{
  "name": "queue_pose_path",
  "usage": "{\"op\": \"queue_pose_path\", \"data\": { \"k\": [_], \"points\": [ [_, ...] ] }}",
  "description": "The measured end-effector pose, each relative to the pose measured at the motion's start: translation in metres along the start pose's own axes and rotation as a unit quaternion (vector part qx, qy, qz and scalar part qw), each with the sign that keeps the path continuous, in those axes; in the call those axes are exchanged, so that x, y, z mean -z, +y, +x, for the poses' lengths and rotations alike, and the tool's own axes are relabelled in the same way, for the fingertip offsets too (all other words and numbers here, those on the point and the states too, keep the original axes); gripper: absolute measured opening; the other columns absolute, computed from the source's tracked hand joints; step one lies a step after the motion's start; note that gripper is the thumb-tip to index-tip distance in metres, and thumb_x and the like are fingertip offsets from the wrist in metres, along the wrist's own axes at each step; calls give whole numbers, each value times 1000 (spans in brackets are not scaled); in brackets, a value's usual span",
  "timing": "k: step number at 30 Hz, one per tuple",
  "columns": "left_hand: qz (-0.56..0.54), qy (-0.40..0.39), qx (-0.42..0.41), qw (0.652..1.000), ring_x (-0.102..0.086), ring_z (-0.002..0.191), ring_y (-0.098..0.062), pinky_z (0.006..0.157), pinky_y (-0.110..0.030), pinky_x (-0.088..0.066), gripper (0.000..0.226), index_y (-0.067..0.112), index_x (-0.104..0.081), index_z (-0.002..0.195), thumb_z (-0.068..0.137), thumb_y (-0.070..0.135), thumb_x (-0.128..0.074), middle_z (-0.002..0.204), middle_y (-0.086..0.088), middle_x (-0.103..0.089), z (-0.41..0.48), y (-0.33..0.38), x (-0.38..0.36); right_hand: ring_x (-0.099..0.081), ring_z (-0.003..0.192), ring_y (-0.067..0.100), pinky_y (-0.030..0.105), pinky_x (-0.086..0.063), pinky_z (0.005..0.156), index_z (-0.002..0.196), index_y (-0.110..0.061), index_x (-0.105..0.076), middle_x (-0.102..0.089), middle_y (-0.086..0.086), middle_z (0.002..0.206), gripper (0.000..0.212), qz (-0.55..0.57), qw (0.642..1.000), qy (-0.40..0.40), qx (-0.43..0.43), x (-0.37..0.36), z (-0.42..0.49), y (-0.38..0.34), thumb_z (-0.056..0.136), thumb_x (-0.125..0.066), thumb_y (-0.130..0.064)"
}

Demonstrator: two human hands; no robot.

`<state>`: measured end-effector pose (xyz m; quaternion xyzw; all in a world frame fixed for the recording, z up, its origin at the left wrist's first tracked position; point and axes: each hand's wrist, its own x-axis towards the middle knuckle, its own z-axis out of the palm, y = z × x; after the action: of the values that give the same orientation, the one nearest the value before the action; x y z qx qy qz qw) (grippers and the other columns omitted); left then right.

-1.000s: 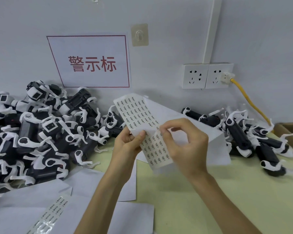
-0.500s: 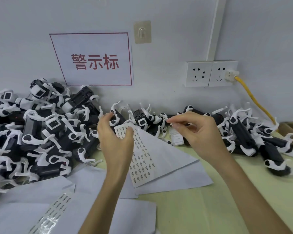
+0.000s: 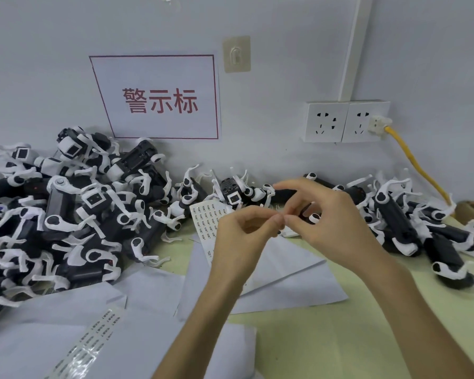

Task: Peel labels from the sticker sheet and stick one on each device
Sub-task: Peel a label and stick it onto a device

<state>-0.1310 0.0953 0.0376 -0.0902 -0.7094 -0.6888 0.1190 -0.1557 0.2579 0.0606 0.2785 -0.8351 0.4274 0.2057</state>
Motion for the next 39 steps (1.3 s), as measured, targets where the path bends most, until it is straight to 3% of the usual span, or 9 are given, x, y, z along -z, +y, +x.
{"op": "queue_pose_path", "data": {
  "k": [5, 12, 16, 20, 24, 26, 31, 34, 39],
  "points": [
    [-253, -43, 102, 961, -69, 86, -15, 81, -26, -52, 19, 28, -74, 114, 100, 28, -61, 111, 3, -75, -12, 0, -24, -71, 78, 9, 30, -54, 75, 86, -27, -78, -75, -8, 83, 7, 192, 968, 89, -136, -4, 4, 2, 83, -83, -23],
    [-152, -32, 17, 988, -69, 82, -13, 79, -27, -53, 39, 51, -65, 129, 102, 22, -60, 114, 1, -72, -17, -10, -34, -69, 76, 10, 19, -54, 67, 83, -19, -81, -71, -1, 79, 12, 432, 861, 33, -266, -3, 4, 7, 76, -76, -27],
    [-61, -26, -30, 997, -69, 76, -8, 74, -22, -53, 43, 50, -63, 133, 103, 19, -59, 112, 8, -72, -14, -16, -31, -69, 81, 9, 25, -52, 79, 81, -23, -81, -72, -3, 81, 11, 387, 878, 39, -278, 2, 4, 13, 73, -78, -30],
    [13, -20, -47, 999, -67, 81, -14, 76, -18, -50, 51, 57, -58, 133, 102, 17, -59, 110, 9, -67, -10, -22, -28, -67, 78, 8, 25, -50, 78, 85, -18, -80, -71, -2, 79, 6, 347, 895, 66, -273, 0, 3, 15, 87, -74, -19],
    [156, -17, -40, 987, -62, 92, -1, 77, -14, -46, 60, 49, -44, 149, 98, 24, -63, 115, 17, -63, -4, -25, -20, -65, 69, 9, 25, -55, 74, 89, -13, -74, -71, -3, 73, 7, 252, 925, 145, -245, -9, 5, 13, 94, -69, -14],
    [254, 14, -11, 967, -59, 109, -3, 90, -27, -48, 61, 39, -40, 152, 97, 30, -64, 124, 14, -61, 4, -26, 1, -65, 64, 10, 25, -55, 70, 88, -16, -69, -69, -7, 69, 9, 221, 932, 178, -225, -8, 7, 11, 96, -67, -15],
    [539, 144, 149, 817, -43, 137, -27, 112, -51, -34, 63, 25, -43, 149, 93, 43, -67, 147, -4, -49, 26, -39, 92, -64, 58, 9, 17, -54, 61, 89, -19, -64, -70, -6, 71, 14, 266, 919, 196, -214, 1, 8, 7, 98, -62, -8],
    [532, 157, 237, 797, -35, 141, -33, 113, -54, -31, 64, 20, -41, 149, 93, 41, -65, 153, -8, -41, 24, -51, 127, -64, 60, 12, 18, -53, 60, 90, -20, -62, -70, -5, 73, 14, 266, 921, 176, -224, -2, 8, 5, 97, -62, -7],
    [515, 182, 237, 804, -38, 132, -39, 101, -50, -42, 61, 21, -42, 147, 89, 17, -62, 147, -14, -45, 22, -54, 130, -63, 60, 15, 24, -51, 64, 93, -19, -63, -70, 2, 77, 16, 276, 921, 142, -235, -10, 8, 0, 96, -60, -3]
  ]
}}
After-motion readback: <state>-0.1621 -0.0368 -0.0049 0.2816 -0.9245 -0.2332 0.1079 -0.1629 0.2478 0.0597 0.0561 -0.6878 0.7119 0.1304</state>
